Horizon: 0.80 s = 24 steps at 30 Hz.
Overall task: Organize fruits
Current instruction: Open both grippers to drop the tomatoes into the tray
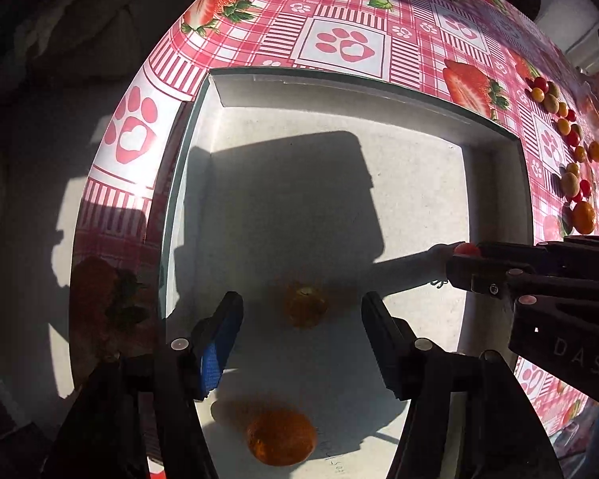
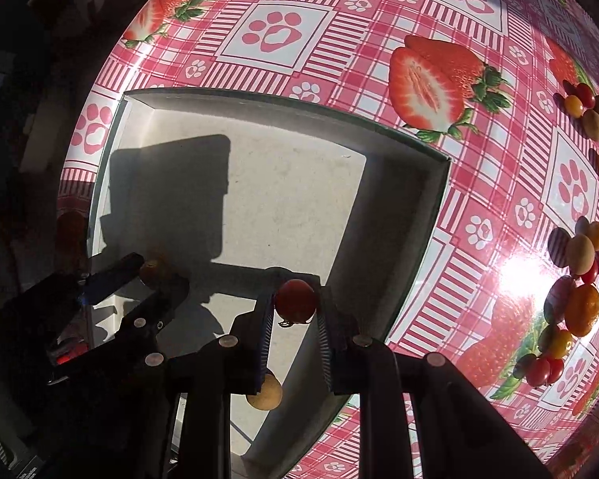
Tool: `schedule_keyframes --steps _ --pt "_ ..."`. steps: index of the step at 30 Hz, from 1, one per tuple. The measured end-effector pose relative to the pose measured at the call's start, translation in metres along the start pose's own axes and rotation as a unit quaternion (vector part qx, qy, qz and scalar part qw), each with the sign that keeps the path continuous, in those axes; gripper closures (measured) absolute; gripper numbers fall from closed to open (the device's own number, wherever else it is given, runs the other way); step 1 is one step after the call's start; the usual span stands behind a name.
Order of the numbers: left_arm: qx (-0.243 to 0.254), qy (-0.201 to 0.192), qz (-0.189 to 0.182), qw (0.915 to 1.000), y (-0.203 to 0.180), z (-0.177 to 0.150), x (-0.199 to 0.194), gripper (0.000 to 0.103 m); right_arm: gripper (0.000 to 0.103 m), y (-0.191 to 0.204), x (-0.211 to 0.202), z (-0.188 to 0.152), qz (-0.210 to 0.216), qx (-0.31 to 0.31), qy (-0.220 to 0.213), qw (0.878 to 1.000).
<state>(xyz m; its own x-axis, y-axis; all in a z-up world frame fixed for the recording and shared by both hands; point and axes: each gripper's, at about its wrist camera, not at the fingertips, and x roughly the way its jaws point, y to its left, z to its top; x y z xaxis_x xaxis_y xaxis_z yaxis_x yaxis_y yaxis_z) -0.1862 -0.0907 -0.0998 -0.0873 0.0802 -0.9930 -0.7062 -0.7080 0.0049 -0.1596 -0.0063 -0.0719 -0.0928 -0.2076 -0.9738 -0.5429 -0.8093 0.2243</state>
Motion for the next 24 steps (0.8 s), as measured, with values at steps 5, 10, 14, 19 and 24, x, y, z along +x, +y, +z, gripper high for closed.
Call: schedule_keyframes --steps 5,10,14,19,24 --pt "0.016 -0.006 0.004 0.9998 -0.006 0.000 -0.005 0.017 0.036 0.001 0.006 0.004 0.020 0.005 0.003 1.000" --pt "0.016 -0.003 0.009 0.9998 -0.013 0.001 -0.010 0.017 0.017 0.010 -0.003 0.012 0.021 0.006 -0.013 1.000" --pt "0.022 -0.006 0.013 0.9997 -0.016 0.002 -0.025 0.017 0.012 0.004 -0.022 0.012 0.021 0.019 -0.039 0.999" --pt "0.031 -0.009 0.010 0.9994 -0.033 0.005 -0.038 0.017 0.010 -0.021 -0.046 -0.003 0.008 0.048 -0.074 0.996" --pt "0.056 -0.014 0.001 0.9983 -0.067 0.007 -0.053 0.017 0.010 -0.069 -0.057 -0.033 -0.010 0.108 -0.093 0.990"
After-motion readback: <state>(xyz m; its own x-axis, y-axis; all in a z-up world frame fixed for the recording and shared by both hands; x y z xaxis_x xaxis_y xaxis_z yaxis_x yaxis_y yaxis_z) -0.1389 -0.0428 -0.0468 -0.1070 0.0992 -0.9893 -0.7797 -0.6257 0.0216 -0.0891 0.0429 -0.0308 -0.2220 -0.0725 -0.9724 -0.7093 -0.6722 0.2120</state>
